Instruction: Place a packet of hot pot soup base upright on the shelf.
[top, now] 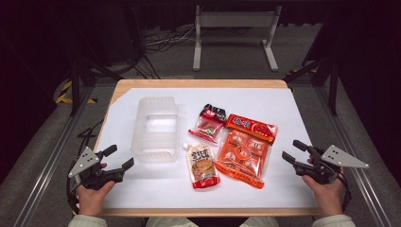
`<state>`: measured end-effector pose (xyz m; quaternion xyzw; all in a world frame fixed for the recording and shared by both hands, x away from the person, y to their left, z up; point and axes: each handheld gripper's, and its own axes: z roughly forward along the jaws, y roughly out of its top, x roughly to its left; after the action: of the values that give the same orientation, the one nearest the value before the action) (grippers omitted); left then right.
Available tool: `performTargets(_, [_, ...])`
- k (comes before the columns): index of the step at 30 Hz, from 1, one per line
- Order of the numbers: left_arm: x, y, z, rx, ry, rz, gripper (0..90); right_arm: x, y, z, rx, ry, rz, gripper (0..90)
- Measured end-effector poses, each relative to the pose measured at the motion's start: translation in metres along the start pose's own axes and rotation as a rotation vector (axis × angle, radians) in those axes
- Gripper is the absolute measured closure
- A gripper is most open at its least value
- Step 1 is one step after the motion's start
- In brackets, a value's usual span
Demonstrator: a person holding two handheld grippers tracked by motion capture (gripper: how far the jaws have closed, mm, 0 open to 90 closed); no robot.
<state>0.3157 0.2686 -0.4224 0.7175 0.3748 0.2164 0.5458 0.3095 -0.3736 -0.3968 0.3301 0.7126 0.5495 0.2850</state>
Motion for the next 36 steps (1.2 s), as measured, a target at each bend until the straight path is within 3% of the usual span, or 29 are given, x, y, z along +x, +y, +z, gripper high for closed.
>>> performTargets(10, [0.000,0.000,-0.002,-0.012,0.011,-0.035,18.0,-0.004,0.001,0.007,0.029,-0.017,0.023,33.3])
performTargets(17, [-0.004,0.000,0.001,0.001,0.002,-0.024,19.0,-0.008,0.009,0.015,0.046,-0.001,0.026,33.1])
performTargets(23, [-0.005,-0.002,0.000,-0.004,0.006,-0.037,19.1,-0.016,0.018,0.031,0.077,0.003,0.045,30.8])
performTargets(27, [-0.003,-0.005,0.002,-0.018,-0.004,-0.097,19.5,-0.021,0.025,0.042,0.103,0.020,0.055,30.1])
performTargets(30, [-0.005,-0.005,0.001,-0.009,0.005,-0.078,19.5,-0.026,0.029,0.051,0.114,0.021,0.055,29.4])
performTargets(36, [-0.007,-0.006,0.004,0.000,0.004,-0.083,19.5,-0.039,0.031,0.065,0.126,0.019,0.097,29.5])
